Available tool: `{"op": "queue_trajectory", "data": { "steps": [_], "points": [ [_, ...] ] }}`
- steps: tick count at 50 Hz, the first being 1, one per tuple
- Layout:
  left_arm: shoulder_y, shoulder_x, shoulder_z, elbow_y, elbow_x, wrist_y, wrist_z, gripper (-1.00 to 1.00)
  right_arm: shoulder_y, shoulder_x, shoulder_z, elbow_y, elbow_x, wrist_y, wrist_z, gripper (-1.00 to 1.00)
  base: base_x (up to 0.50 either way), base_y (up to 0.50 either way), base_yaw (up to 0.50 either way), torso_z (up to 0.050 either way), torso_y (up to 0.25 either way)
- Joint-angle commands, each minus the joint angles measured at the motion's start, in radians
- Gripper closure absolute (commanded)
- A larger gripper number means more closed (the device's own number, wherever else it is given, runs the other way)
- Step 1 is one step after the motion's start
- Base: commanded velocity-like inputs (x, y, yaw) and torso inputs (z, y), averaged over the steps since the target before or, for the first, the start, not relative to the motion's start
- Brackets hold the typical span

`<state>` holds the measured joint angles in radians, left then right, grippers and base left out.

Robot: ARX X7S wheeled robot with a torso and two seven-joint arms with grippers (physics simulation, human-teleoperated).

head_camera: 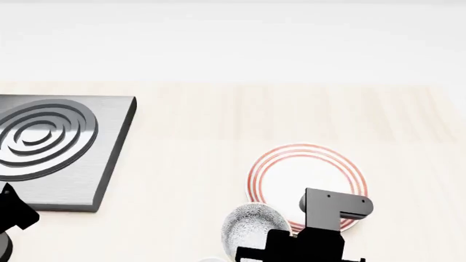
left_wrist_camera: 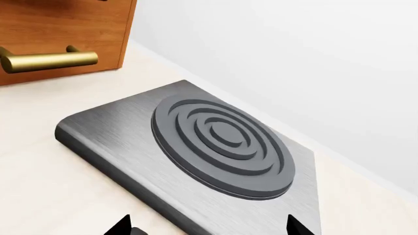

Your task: Pick the akita bowl between the plate and the ramekin and place it on the plate.

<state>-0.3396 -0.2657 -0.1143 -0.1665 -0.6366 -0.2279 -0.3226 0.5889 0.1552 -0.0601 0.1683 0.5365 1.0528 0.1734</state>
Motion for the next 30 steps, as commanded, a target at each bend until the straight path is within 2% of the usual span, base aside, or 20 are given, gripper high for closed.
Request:
{"op": "queue_trajectory", "data": {
  "steps": [1, 8, 18, 30],
  "points": [
    [-0.001, -0.001, 0.002, -0.004, -0.002, 0.003, -0.001, -1.0, 0.001, 0.013, -0.047, -0.054, -0.025, -0.009, 0.019, 1.0, 0.0, 0.0, 0.0, 0.0, 0.0],
    [-0.001, -0.002, 0.004, -0.003, -0.005, 0.002, -0.003, -1.0, 0.049, 0.017, -0.067, -0.176, -0.017, 0.055, 0.063, 1.0, 0.0, 0.0, 0.0, 0.0, 0.0],
    [-0.001, -0.004, 0.005, -0.003, -0.009, 0.0, -0.005, -1.0, 0.144, 0.02, -0.045, -0.243, 0.019, 0.162, 0.101, 1.0, 0.0, 0.0, 0.0, 0.0, 0.0],
    [0.001, -0.007, 0.006, 0.0, -0.014, 0.0, -0.007, -1.0, 0.217, 0.024, -0.028, -0.154, 0.01, 0.132, 0.099, 1.0, 0.0, 0.0, 0.0, 0.0, 0.0]
  ]
}}
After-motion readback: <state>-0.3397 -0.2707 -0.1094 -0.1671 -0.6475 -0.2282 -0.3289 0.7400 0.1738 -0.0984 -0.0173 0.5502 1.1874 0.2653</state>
